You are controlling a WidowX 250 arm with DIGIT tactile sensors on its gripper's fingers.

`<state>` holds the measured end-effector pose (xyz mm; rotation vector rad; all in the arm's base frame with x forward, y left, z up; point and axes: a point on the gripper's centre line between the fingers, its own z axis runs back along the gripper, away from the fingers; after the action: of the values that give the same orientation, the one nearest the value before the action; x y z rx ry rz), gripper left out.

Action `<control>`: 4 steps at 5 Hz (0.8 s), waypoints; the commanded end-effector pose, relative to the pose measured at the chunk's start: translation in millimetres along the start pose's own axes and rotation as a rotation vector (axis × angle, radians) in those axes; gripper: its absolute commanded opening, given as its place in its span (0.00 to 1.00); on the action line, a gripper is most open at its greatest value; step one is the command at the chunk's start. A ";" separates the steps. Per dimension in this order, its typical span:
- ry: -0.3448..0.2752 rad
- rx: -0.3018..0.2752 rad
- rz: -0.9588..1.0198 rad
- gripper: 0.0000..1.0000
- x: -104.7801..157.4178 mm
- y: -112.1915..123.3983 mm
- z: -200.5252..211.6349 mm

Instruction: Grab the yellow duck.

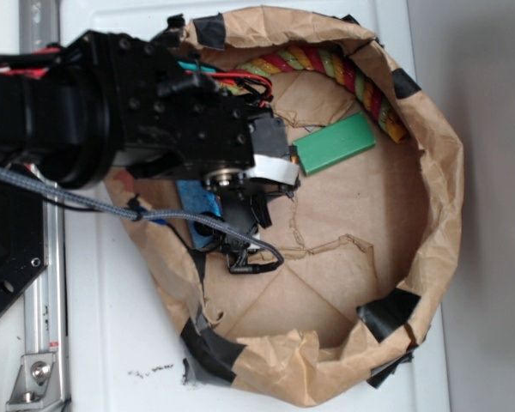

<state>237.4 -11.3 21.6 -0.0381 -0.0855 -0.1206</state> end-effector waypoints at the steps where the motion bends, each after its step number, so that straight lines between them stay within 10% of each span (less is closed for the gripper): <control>1: -0.021 -0.028 -0.023 1.00 -0.4 0.0 15.8; 2: -0.001 -0.016 -0.003 1.00 2.7 9.2 6.1; 3: -0.030 -0.044 0.026 0.00 4.3 13.4 2.4; 4: -0.044 -0.027 0.032 0.00 4.2 12.6 3.0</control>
<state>242.0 0.4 17.9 -0.0751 -0.0983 -0.0861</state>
